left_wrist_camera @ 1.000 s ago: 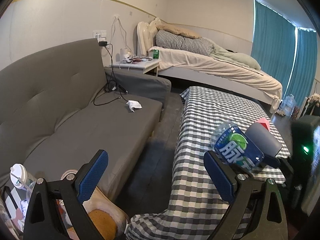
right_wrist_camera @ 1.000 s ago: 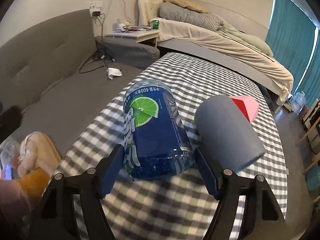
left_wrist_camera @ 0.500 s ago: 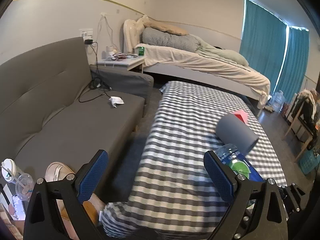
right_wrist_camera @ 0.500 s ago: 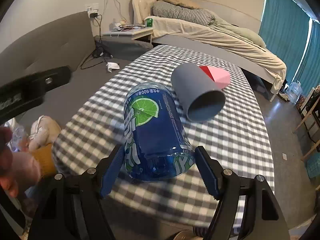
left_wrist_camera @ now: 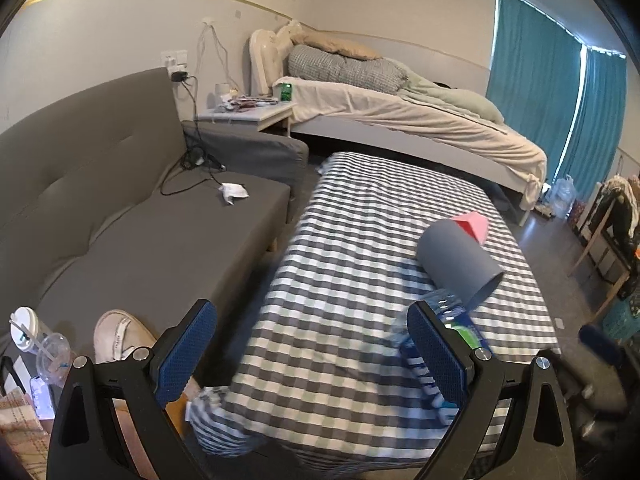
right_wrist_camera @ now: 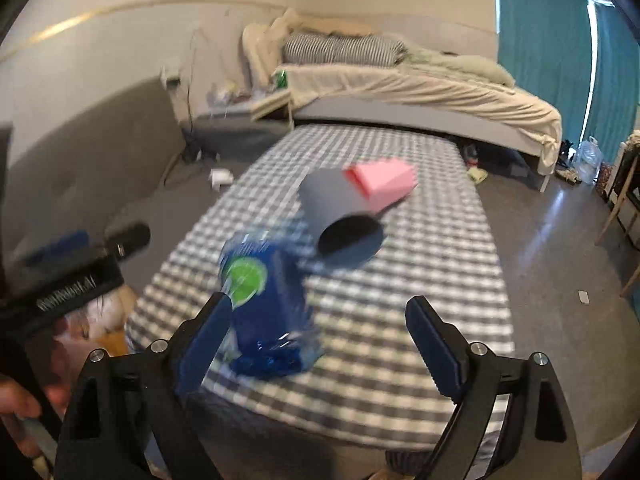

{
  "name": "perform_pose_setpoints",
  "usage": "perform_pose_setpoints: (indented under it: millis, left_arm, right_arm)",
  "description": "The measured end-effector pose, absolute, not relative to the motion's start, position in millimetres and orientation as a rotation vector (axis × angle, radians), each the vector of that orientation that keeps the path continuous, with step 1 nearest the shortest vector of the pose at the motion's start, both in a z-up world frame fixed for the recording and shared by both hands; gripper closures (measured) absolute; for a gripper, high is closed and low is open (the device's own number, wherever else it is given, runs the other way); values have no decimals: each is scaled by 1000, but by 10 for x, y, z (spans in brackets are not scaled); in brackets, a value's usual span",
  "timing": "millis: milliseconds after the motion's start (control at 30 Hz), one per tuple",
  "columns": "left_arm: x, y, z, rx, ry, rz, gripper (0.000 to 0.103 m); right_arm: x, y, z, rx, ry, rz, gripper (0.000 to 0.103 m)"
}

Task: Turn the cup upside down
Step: 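Lift the blue bottle with the left gripper and rotate it upright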

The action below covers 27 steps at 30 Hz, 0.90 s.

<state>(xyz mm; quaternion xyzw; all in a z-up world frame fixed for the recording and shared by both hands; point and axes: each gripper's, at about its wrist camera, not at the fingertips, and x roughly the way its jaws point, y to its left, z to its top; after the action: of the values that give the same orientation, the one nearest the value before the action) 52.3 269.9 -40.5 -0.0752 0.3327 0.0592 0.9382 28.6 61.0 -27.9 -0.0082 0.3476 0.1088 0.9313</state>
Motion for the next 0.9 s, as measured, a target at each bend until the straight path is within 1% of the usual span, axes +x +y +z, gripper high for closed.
perform_pose_setpoints:
  millis: [200,333,467,733,900]
  left_arm:
    - [688,2367,-428,-131,774,85,4]
    - [815,2165,-460,-156,872,59,4]
    - [929,2028,-520,-165,909,46,4]
    - [1254,1987,-752,-245,1042,49,5]
    - [1381,1996,-854,-287,1106,33,6]
  right_arm:
    - [501,313,-43,-106,694,177,14]
    - [619,170,-39,-177,668,161,14]
    - [728,49,-121,-184,662,139,14]
    - [900,-21,-135,-141,654,158,14]
    - [953,25,-144,-192,636,136,14]
